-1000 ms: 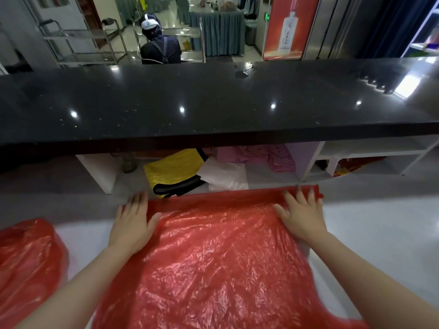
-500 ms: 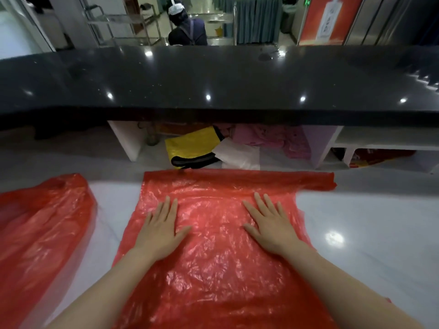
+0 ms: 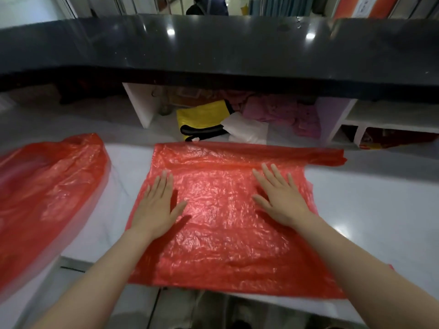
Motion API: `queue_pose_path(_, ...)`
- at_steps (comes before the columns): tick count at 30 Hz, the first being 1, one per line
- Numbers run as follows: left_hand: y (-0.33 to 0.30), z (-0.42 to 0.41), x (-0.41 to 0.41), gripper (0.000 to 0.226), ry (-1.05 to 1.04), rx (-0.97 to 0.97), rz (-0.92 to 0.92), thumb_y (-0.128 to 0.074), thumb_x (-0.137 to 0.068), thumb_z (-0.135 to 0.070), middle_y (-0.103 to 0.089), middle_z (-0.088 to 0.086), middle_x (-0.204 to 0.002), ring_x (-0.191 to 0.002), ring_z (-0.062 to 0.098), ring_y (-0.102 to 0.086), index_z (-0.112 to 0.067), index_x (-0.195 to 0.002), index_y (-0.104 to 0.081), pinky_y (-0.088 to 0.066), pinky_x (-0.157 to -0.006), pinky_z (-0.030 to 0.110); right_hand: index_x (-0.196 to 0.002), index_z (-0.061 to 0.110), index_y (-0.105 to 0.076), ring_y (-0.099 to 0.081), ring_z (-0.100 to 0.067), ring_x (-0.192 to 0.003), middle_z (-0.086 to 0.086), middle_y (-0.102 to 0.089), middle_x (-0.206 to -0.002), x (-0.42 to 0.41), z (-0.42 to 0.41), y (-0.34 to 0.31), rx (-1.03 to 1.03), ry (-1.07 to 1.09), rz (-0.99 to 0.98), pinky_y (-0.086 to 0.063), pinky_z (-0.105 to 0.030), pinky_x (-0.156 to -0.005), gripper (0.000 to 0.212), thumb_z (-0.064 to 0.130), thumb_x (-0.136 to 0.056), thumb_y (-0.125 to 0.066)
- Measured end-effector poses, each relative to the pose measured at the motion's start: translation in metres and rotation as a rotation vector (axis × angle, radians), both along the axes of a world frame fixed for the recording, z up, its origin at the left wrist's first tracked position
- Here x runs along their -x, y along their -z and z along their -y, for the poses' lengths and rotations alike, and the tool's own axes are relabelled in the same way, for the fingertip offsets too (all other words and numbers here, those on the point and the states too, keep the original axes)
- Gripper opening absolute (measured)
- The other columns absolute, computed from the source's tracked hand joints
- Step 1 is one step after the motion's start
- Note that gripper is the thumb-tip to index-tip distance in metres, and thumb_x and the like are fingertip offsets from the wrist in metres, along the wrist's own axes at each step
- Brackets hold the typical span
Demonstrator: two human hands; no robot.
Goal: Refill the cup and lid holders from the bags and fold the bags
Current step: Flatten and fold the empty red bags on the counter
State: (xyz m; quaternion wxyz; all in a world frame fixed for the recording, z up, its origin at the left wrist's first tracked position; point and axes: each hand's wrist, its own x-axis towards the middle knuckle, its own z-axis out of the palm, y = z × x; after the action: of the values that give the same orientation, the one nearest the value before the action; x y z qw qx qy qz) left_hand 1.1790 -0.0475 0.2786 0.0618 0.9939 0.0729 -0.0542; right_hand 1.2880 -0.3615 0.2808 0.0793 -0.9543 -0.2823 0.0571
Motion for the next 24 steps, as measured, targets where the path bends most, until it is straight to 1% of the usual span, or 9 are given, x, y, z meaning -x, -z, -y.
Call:
queue_pose_path(3,-0.006,0.012,0.028,0.087,0.04,0.032,0.003,0.003,-0.079,-0.075,0.028,-0.002,-0.153,-0.141,0.012,0.026,-0.023,-0.145,0.024,0.012,-0.116,0.031,-0.152,0.034,0.002,0.023,-0.013,-0.142,0.007,0.017,-0.158,0.04,0.007,-0.009,-0.021,-0.006,0.021,0.011,-0.044,-0.116,0.069,0.06,-0.092,-0.021)
queue_pose_path(8,-0.006,0.019,0.068,0.087,0.083,0.043,-0.046,0.001,-0.078,-0.078,0.026,-0.004,-0.153,-0.14,0.011,0.024,-0.026,-0.144,0.024,0.011,-0.115,0.031,-0.153,0.033,-0.002,0.022,-0.012,-0.141,0.005,0.015,-0.159,0.115,0.003,-0.001,-0.016,0.106,-0.078,0.007,-0.04,-0.117,0.067,0.053,-0.097,-0.032)
queue_pose_path(10,-0.002,0.017,0.082,0.085,0.097,0.036,-0.073,-0.001,-0.079,-0.078,0.026,-0.004,-0.153,-0.141,0.012,0.023,-0.029,-0.143,0.027,0.012,-0.115,0.033,-0.152,0.035,0.001,0.023,-0.011,-0.141,0.008,0.017,-0.156,0.139,0.001,0.001,-0.028,0.166,-0.093,0.01,-0.039,-0.114,0.067,0.06,-0.094,-0.023)
queue_pose_path(13,0.009,0.01,0.102,0.086,0.094,0.013,-0.141,0.005,-0.074,-0.081,0.031,-0.004,-0.151,-0.143,0.019,0.023,-0.033,-0.139,0.032,0.013,-0.115,0.042,-0.149,0.041,0.01,0.02,-0.017,-0.144,0.008,0.019,-0.155,0.164,0.007,0.008,0.034,0.247,-0.115,0.014,-0.047,-0.112,0.074,0.073,-0.084,-0.004)
queue_pose_path(16,0.017,0.006,0.109,0.086,0.082,0.017,-0.169,0.011,-0.066,-0.084,0.034,-0.005,-0.148,-0.142,0.02,0.025,-0.038,-0.136,0.036,0.017,-0.112,0.046,-0.148,0.042,0.016,0.016,-0.021,-0.147,0.005,0.019,-0.159,0.179,0.03,0.019,0.114,0.376,-0.124,0.009,-0.054,-0.115,0.074,0.075,-0.083,-0.002)
queue_pose_path(19,0.02,0.01,0.107,0.083,0.117,0.034,-0.164,0.01,-0.067,-0.085,0.034,-0.006,-0.148,-0.142,0.019,0.025,-0.042,-0.132,0.037,0.018,-0.11,0.045,-0.147,0.042,0.019,0.017,-0.022,-0.146,0.003,0.022,-0.158,0.187,0.046,0.02,0.124,0.404,-0.119,0.006,-0.055,-0.117,0.081,0.079,-0.077,0.006)
queue_pose_path(21,0.021,0.012,0.108,0.081,0.13,0.031,-0.163,0.005,-0.072,-0.084,0.035,-0.006,-0.147,-0.142,0.02,0.025,-0.04,-0.131,0.04,0.019,-0.109,0.045,-0.145,0.04,0.025,0.019,-0.022,-0.146,0.001,0.026,-0.156,0.193,0.052,0.018,0.105,0.368,-0.118,0.007,-0.053,-0.117,0.087,0.083,-0.073,0.0)
queue_pose_path(23,0.021,0.012,0.112,0.083,0.139,0.043,-0.136,0.002,-0.074,-0.083,0.034,-0.005,-0.148,-0.141,0.018,0.025,-0.037,-0.132,0.039,0.019,-0.109,0.043,-0.144,0.041,0.025,0.023,-0.02,-0.144,0.003,0.029,-0.154,0.201,0.061,0.015,0.076,0.306,-0.096,0.01,-0.05,-0.115,0.098,0.087,-0.07,-0.023)
queue_pose_path(24,0.021,0.009,0.116,0.085,0.152,0.053,-0.109,0.0,-0.075,-0.083,0.032,-0.005,-0.149,-0.14,0.016,0.025,-0.036,-0.134,0.037,0.018,-0.109,0.041,-0.147,0.041,0.016,0.02,-0.02,-0.144,0.005,0.026,-0.155,0.207,0.066,0.014,0.065,0.278,-0.063,0.009,-0.049,-0.115,0.105,0.084,-0.069,-0.038)
